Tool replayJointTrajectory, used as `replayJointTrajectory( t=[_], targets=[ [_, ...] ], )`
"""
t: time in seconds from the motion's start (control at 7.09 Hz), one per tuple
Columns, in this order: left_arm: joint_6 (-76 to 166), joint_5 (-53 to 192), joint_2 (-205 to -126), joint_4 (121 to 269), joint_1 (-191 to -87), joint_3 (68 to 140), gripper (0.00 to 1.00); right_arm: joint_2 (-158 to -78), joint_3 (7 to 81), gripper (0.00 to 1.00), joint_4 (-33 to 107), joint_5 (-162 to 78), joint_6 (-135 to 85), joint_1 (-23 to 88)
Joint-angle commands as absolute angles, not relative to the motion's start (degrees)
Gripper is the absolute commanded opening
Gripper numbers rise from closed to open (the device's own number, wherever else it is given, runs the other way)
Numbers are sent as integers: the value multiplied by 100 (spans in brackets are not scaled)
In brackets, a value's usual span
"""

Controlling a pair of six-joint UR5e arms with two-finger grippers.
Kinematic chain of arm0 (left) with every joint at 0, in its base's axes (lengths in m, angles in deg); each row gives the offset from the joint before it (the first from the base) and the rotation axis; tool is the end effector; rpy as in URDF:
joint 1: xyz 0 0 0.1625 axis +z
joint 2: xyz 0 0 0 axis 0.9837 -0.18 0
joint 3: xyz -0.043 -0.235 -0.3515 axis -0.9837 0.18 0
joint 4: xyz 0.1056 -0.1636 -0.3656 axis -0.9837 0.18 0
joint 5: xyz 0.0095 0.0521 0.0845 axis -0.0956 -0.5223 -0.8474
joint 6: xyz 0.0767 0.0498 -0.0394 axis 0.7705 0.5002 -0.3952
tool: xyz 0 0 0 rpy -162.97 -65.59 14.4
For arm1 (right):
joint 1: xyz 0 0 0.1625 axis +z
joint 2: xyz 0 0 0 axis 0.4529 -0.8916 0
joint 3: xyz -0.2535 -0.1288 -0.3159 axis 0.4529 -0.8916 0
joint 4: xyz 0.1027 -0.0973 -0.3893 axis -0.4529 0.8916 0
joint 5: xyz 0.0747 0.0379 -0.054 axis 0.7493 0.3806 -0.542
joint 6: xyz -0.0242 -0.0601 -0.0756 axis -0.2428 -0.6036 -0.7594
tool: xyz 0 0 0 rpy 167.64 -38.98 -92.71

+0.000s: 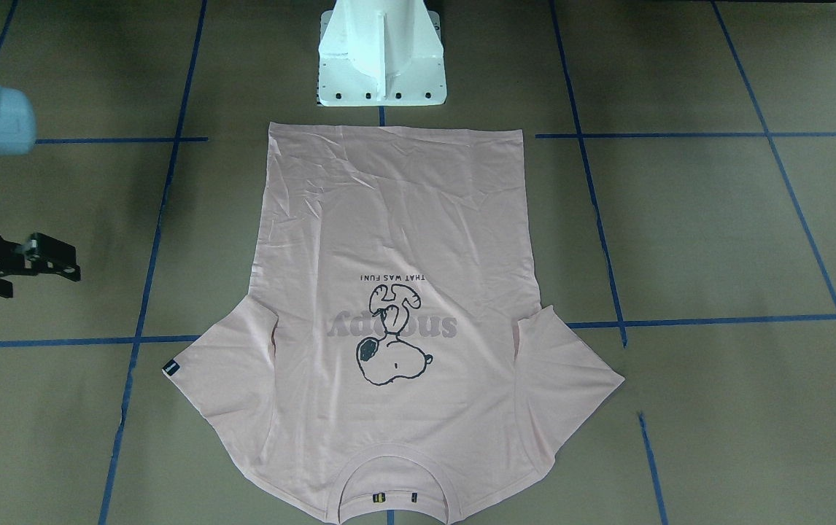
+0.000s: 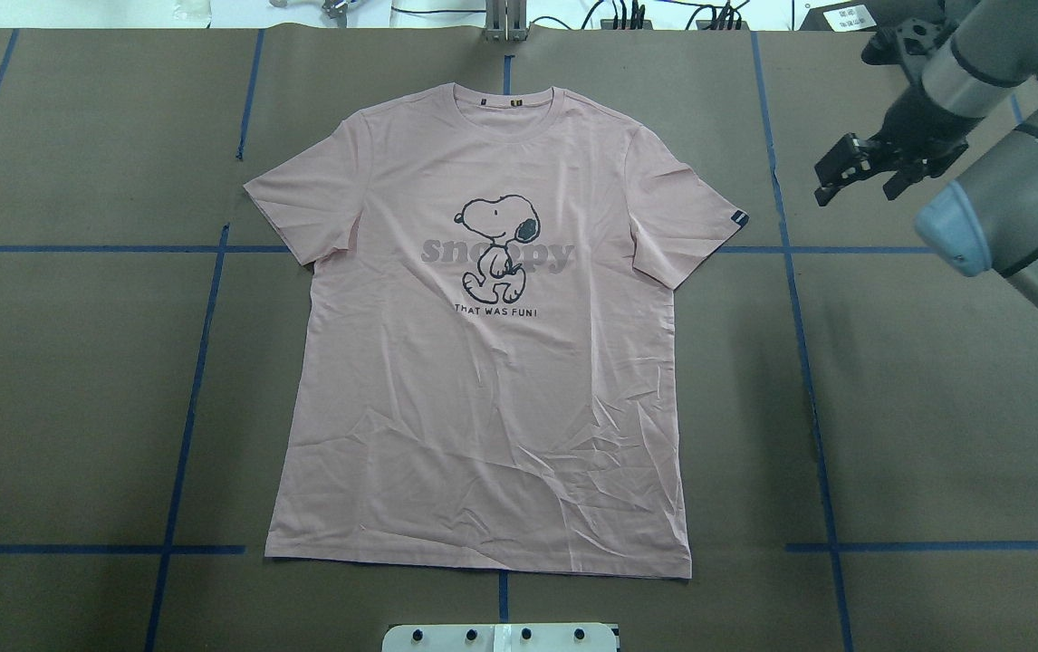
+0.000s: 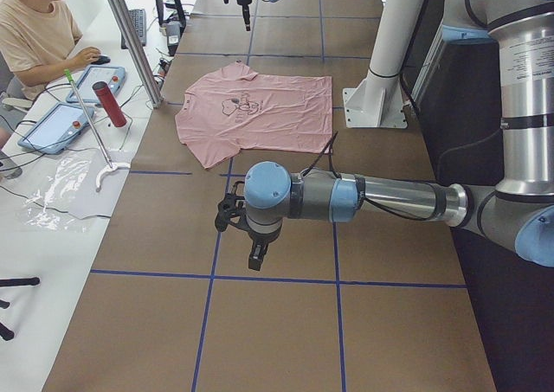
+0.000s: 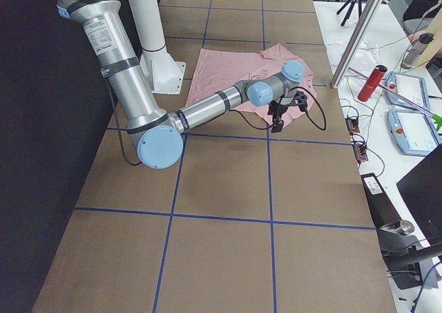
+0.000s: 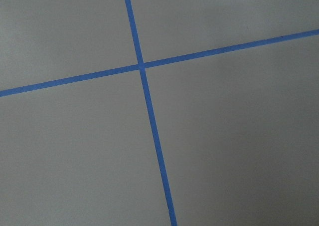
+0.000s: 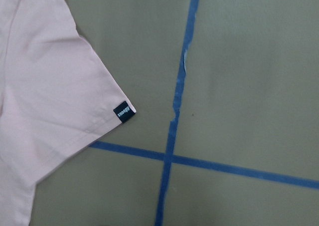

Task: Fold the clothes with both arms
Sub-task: 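Move the right gripper to the sleeve nearest it and grasp it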

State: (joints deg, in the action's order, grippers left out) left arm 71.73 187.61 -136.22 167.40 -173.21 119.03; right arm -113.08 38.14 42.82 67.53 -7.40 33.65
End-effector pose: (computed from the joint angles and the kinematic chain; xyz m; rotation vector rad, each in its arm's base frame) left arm -0.0839 -0.4192 0.5937 0.1939 0.8464 0.1733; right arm -0.2691 -0.6125 0.4162 0.0368 -0.8687 -0.1108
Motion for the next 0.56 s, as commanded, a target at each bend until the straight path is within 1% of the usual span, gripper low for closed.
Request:
replayJointTrajectory(
  t=[0.0,0.14,0.42],
  targets=[
    [7176,18775,-13623,17036,-17315,11898,100,-10998,2519,96,1751,5792,1477,2645],
    [7185,18776,-13622,17107,-17315,11889,100,-10797,2384,95,1744,5544,1665,2547],
    [7176,18776,-13614,17116,-17315,11898,100,-10725,2234,80,1744,5384,1964,2387]
  ],
)
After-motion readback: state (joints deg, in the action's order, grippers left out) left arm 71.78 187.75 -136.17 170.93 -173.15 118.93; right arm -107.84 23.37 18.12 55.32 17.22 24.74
